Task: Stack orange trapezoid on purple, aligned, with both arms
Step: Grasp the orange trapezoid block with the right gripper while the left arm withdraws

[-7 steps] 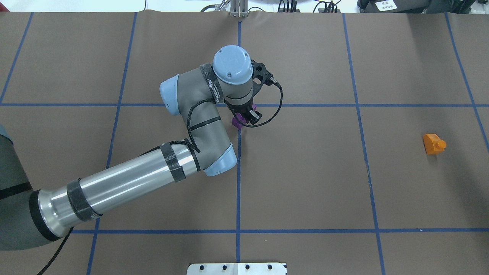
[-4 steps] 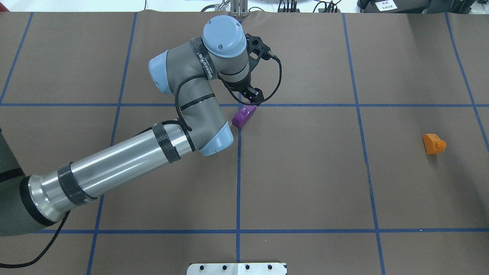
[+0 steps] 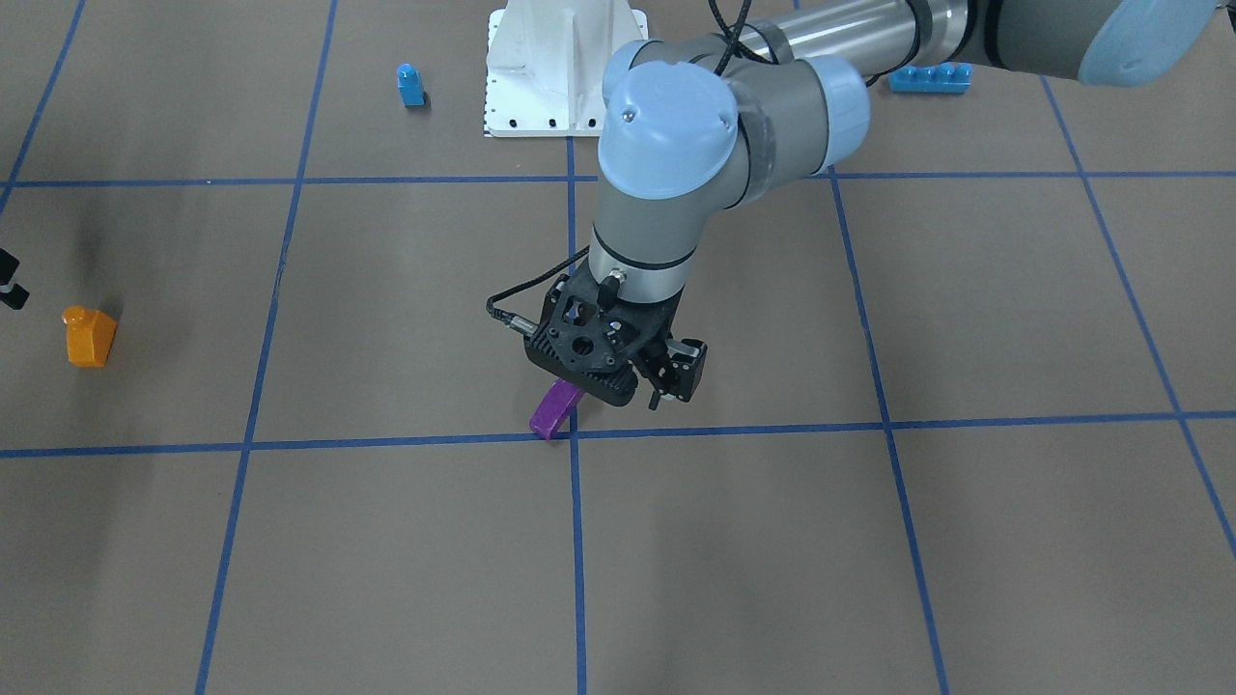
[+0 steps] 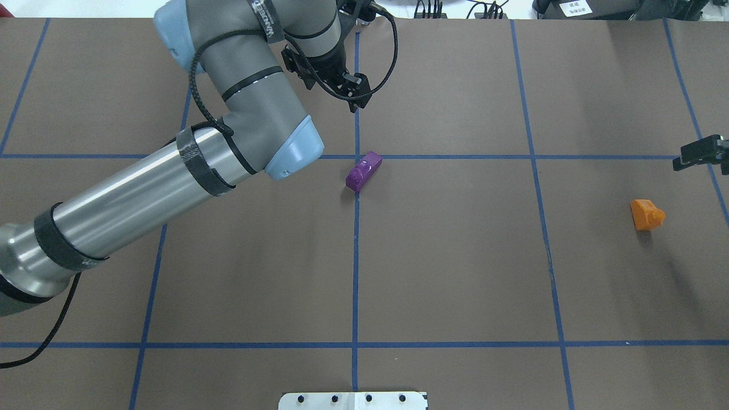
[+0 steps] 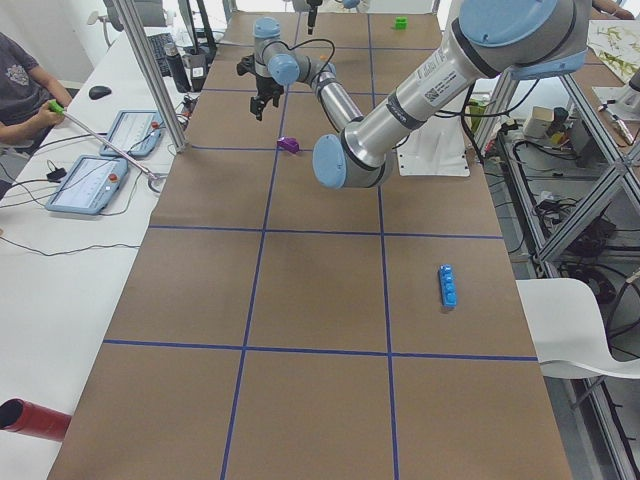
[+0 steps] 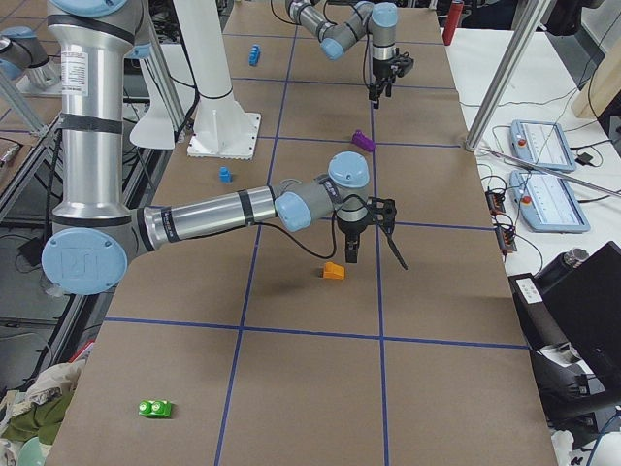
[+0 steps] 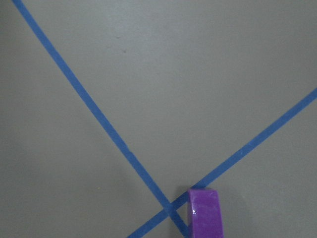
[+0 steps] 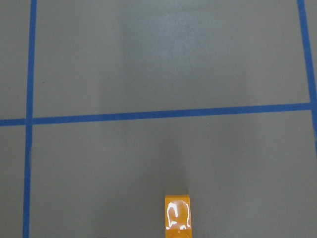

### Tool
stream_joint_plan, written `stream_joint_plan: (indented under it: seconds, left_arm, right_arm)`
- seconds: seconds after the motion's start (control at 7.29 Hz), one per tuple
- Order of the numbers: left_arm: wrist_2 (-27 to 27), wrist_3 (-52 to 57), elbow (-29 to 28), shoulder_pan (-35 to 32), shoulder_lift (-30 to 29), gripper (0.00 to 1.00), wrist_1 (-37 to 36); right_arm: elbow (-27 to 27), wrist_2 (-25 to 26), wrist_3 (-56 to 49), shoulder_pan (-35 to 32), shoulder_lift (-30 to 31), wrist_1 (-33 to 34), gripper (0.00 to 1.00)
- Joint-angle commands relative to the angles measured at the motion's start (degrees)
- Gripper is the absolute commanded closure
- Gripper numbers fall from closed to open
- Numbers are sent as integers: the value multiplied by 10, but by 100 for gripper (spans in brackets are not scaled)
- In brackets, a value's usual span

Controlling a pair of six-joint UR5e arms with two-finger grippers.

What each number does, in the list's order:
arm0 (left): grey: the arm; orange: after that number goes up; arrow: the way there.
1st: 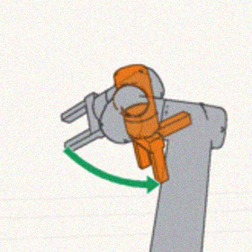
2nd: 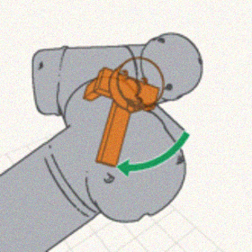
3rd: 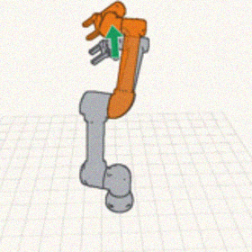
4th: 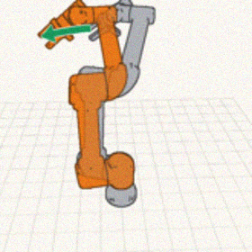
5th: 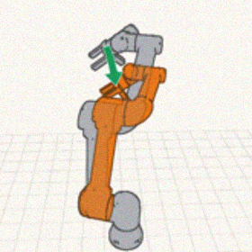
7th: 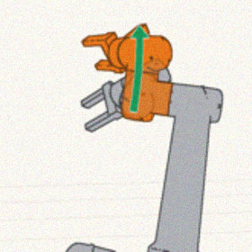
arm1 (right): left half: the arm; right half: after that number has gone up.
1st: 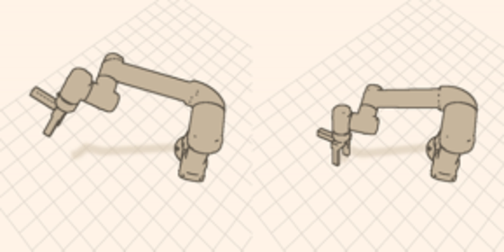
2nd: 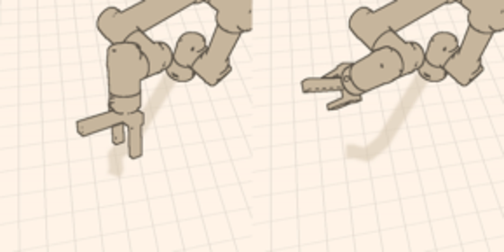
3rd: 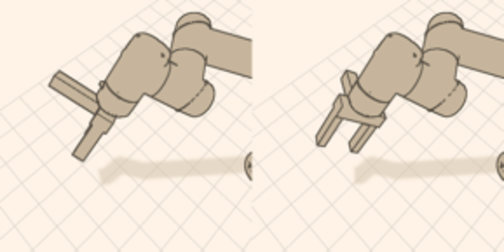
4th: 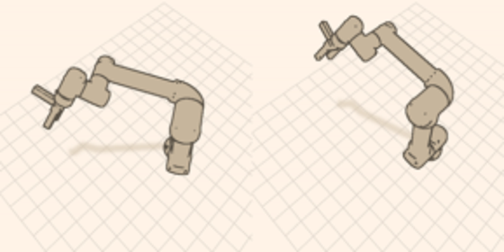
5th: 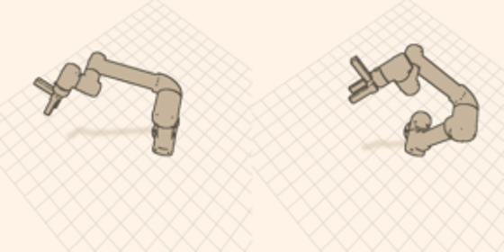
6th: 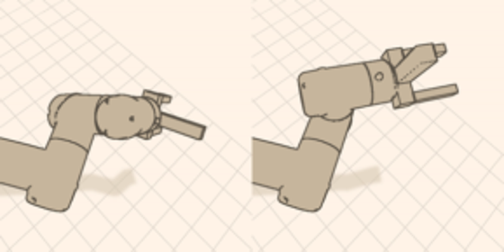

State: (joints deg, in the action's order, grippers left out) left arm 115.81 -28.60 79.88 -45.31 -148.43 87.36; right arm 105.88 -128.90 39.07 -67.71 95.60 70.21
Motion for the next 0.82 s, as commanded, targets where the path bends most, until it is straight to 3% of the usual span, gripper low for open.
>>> stream_joint_plan:
  seconds: [0.0, 0.27, 0.69]
  left_arm:
    - [11, 2, 41, -22, 25, 0, -31]
    - [11, 2, 43, -23, 26, 0, -32]
    - [11, 2, 44, -27, 38, 0, -30]
  right_arm:
    - [-22, 28, 7, 56, 1, -13, 0]
    - [-49, 32, 6, 81, -1, -13, 0]
    - [-125, 34, 7, 95, -14, -91, 0]
